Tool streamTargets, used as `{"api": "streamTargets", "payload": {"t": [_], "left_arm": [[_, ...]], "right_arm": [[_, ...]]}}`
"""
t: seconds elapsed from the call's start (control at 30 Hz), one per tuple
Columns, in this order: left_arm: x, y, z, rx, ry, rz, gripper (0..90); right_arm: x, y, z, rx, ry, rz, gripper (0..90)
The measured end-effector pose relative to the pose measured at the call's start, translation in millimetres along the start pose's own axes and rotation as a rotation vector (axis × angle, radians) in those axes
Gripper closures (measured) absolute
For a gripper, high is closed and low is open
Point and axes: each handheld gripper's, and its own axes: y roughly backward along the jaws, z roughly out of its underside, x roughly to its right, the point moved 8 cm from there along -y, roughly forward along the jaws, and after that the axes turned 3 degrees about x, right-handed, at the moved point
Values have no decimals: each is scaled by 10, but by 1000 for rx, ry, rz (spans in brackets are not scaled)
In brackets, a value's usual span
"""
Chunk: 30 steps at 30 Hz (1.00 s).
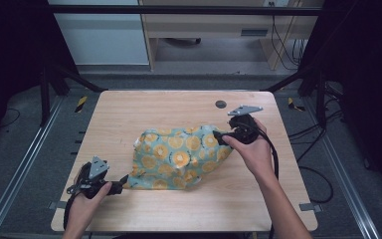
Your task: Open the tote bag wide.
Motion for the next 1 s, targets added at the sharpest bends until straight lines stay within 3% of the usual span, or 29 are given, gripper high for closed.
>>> {"api": "streamTargets", "payload": {"t": [0.17,0.23,0.37,0.43,0.5,0.53,0.57,0.63,0.67,0.77,1.0], "left_arm": [[-33,17,1,4,3,3,54],[-50,13,-3,10,7,-1,54],[-62,8,-6,10,10,-2,54],[-59,9,-10,11,6,-2,55],[-82,32,-32,24,-7,-33,71],[-98,50,-49,35,-4,-46,71],[-120,73,-69,52,10,-54,72],[-136,75,-68,55,24,-53,72],[-136,75,-68,55,24,-53,72],[-132,55,-56,45,34,-43,72],[-98,50,-46,38,23,-33,72]], "right_arm": [[20,-223,-42,-36,-26,-15,184],[10,-332,-4,-56,-53,-41,209],[38,-466,96,-91,-77,-34,219],[10,-493,143,-105,-87,-51,368],[-30,-486,171,-116,-82,-62,500],[-30,-486,171,-116,-82,-62,500],[-59,-475,187,-118,-54,-70,653],[-91,-449,179,-100,-48,-86,783],[-91,-449,179,-100,-48,-86,783],[-158,-361,141,-53,-50,-107,899],[-287,-194,21,32,-42,-141,900]]}}
